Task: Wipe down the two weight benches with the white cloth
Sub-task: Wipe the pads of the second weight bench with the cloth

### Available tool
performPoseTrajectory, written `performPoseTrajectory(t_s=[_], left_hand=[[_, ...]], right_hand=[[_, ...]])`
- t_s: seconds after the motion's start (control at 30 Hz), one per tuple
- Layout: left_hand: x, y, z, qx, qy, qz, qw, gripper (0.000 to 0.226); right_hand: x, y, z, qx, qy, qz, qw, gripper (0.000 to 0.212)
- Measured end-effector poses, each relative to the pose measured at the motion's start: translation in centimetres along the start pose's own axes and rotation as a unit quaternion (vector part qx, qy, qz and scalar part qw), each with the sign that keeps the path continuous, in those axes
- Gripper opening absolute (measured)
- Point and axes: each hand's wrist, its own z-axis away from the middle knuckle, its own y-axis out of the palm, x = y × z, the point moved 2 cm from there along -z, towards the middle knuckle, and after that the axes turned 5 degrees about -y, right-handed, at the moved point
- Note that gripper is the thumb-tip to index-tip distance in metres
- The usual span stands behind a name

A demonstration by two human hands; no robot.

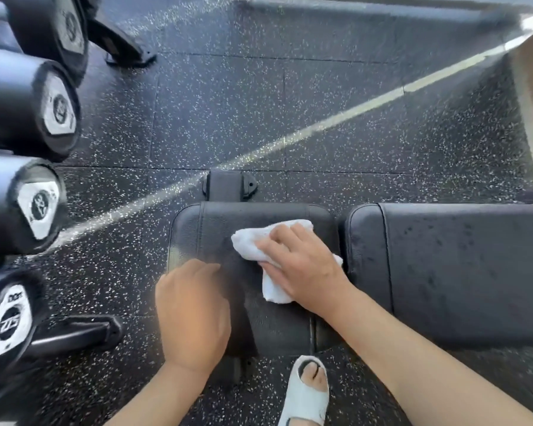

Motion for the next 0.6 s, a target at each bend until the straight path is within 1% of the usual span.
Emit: performPoseTrajectory(t_s=[0.07,0.17,0.3,0.4,0.47,0.53,0.6], left_hand=[[-0.2,0.2,0.0,0.005,-0.003,-0.016,1.000,0.041],[0.0,0.4,0.0,0.000,-0.006,-0.027,1.000,0.042],[0.0,0.8,0.1,-0.009,0.006,-0.030,1.000,0.044],[-0.1,0.6,-0.2,-0.014,0.007,-0.025,1.000,0.044],[0.1,0.7,-0.3,-0.008,-0.007,-0.030,0.999,0.043],[0.0,0.7,-0.2,-0.004,-0.017,-0.025,1.000,0.044],[0.0,0.8,0.1,0.002,-0.008,-0.016,1.000,0.044]], right_hand=[[-2.1,-0.8,1.1,-0.002,-0.017,0.002,1.000,0.020],[-3.7,-1.0,1.2,-0.015,-0.011,-0.015,1.000,0.016],[-1.1,0.9,-2.3,-0.021,0.025,-0.018,0.999,0.016],[2.1,2.7,-7.5,-0.034,-0.019,-0.054,0.998,0.016],[3.4,3.7,-10.3,-0.036,-0.045,-0.081,0.995,0.017],[3.5,4.2,-11.3,-0.031,-0.073,-0.097,0.992,0.019],[2.1,3.8,-10.3,-0.024,-0.093,-0.091,0.991,0.018]])
